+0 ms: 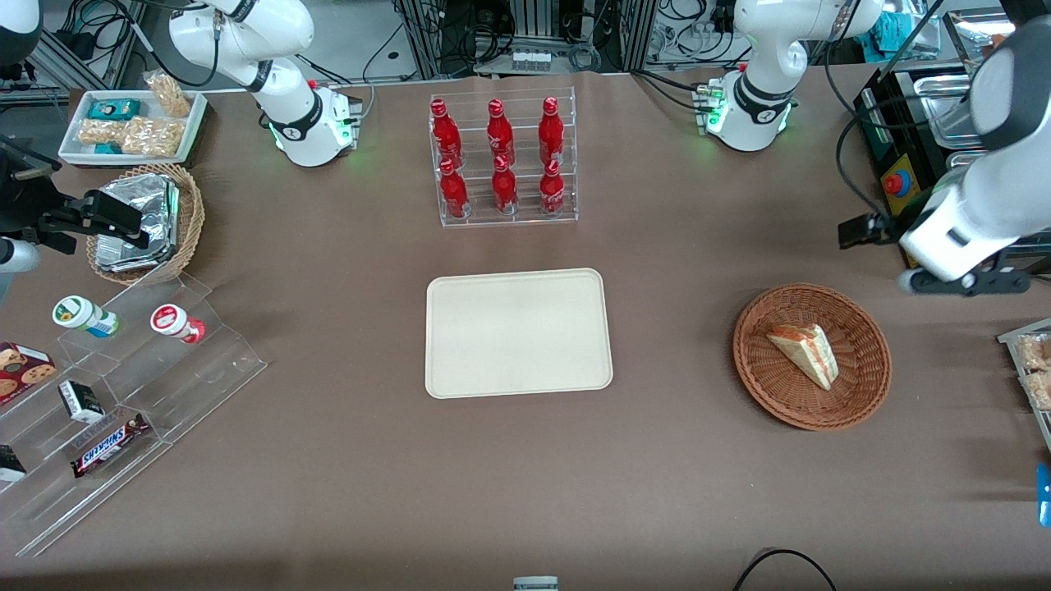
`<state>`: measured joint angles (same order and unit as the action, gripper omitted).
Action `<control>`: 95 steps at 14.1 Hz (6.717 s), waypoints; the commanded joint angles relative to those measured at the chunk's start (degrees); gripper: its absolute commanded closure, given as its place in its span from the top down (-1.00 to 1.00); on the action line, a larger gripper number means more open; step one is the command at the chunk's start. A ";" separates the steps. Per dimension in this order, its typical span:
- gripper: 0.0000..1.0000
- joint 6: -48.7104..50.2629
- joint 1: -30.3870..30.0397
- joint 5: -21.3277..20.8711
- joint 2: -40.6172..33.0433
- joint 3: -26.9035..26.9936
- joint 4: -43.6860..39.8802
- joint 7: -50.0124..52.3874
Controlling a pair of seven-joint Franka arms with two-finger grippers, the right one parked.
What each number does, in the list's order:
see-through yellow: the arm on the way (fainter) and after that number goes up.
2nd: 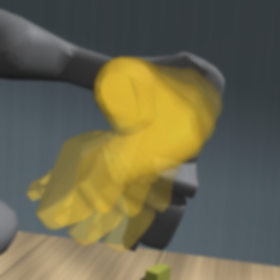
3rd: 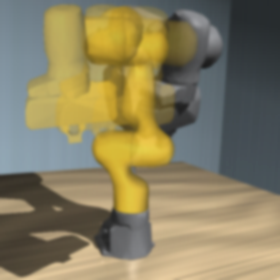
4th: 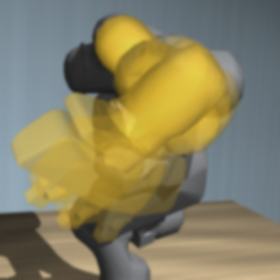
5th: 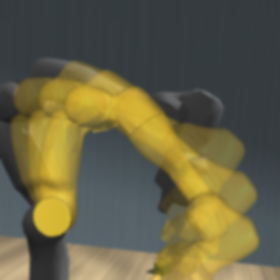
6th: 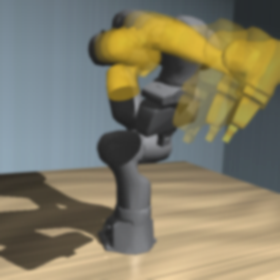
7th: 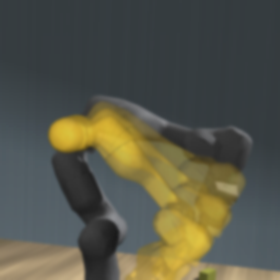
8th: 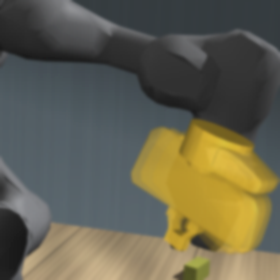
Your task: Place sandwich from basket to tray
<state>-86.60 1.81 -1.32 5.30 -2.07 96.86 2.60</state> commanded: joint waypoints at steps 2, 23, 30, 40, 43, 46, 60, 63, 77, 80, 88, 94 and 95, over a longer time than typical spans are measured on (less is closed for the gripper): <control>1.00 -13.82 -0.31 -2.71 0.67 0.40 10.86 0.82; -0.95 -49.21 -2.16 -2.98 11.58 0.66 26.20 49.80; -0.97 -16.52 0.20 -2.63 11.49 -1.87 4.40 48.90; -0.89 -20.45 24.88 -1.49 24.55 -6.10 -8.31 41.60; -0.96 -23.24 30.16 -0.96 30.45 -6.19 -14.93 45.89; -0.98 -34.74 35.26 -0.96 34.50 -6.19 -15.65 51.70; -0.60 -36.36 41.43 -1.49 41.89 -6.02 -20.13 58.21; 0.99 -36.36 41.34 -1.49 41.63 -6.02 -20.05 59.36; 1.00 -14.21 26.42 1.41 19.50 -5.75 -11.90 48.57; 1.00 -14.04 19.75 1.68 12.74 -5.75 -3.73 37.25; 1.00 -0.08 4.88 1.07 -0.19 -5.67 0.79 9.03; 1.00 0.99 -4.52 -1.05 -7.84 -5.49 0.35 -2.59; 1.00 0.99 -6.10 -0.87 -8.46 -5.58 -0.52 -2.77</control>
<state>-85.75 -1.24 -1.80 -0.42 -6.75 95.75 2.11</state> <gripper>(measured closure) 0.000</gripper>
